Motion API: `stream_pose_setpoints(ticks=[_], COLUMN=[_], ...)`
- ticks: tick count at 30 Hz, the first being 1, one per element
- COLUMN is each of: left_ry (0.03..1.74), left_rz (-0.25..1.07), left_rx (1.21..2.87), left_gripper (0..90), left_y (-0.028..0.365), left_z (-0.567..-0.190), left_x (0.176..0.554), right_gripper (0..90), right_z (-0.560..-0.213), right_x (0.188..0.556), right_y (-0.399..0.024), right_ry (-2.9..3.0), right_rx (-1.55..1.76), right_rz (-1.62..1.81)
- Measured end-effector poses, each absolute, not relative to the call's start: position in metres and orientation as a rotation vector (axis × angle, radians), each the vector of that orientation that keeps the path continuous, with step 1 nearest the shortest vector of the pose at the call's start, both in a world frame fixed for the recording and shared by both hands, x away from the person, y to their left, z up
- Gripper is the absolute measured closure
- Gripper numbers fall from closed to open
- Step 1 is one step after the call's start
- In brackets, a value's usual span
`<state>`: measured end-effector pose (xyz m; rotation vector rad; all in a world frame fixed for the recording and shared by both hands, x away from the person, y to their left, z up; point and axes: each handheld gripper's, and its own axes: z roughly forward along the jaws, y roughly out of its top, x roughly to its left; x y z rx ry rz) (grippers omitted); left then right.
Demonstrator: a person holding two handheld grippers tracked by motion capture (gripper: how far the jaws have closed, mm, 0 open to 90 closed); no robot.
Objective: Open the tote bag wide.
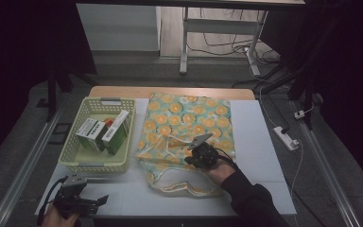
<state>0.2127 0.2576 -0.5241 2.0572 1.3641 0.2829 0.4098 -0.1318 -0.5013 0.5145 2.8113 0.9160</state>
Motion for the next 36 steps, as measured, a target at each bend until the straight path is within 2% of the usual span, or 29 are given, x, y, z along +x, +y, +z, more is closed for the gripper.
stream_pose_setpoints(ticks=[4,10,12,15,17,20,23,25,31,36], left_ry=[1.364,1.364,1.363,1.364,1.364,1.364,1.363,1.363,1.364,1.365], left_rz=[0.283,0.284,0.284,0.284,0.283,0.284,0.284,0.284,0.284,0.284], left_rx=[2.058,2.058,2.059,2.059,2.058,2.059,2.060,2.060,2.059,2.059], left_gripper=[0.2,0.2,0.2,0.2,0.2,0.2,0.2,0.2,0.2,0.2], left_y=[0.257,0.257,0.257,0.257,0.257,0.257,0.257,0.257,0.257,0.257], left_z=[-0.524,-0.524,-0.524,-0.524,-0.524,-0.524,-0.524,-0.524,-0.524,-0.524], left_x=[0.213,0.213,0.213,0.213,0.213,0.213,0.213,0.213,0.213,0.213], right_gripper=[87.0,52.2,45.8,42.4,46.3,57.2,79.3,89.0,90.0,90.0], right_z=[-0.508,-0.516,-0.518,-0.519,-0.519,-0.518,-0.516,-0.515,-0.512,-0.495], right_x=[0.417,0.418,0.417,0.416,0.414,0.412,0.413,0.414,0.415,0.416], right_y=[-0.133,-0.132,-0.131,-0.129,-0.129,-0.128,-0.130,-0.132,-0.132,-0.136], right_ry=[2.801,2.825,2.816,2.823,2.826,2.851,2.871,2.888,2.888,2.819], right_rx=[0.543,0.562,0.563,0.533,0.504,0.480,0.474,0.474,0.467,0.531], right_rz=[0.895,0.885,0.890,0.892,0.900,0.890,0.885,0.886,0.873,0.977])
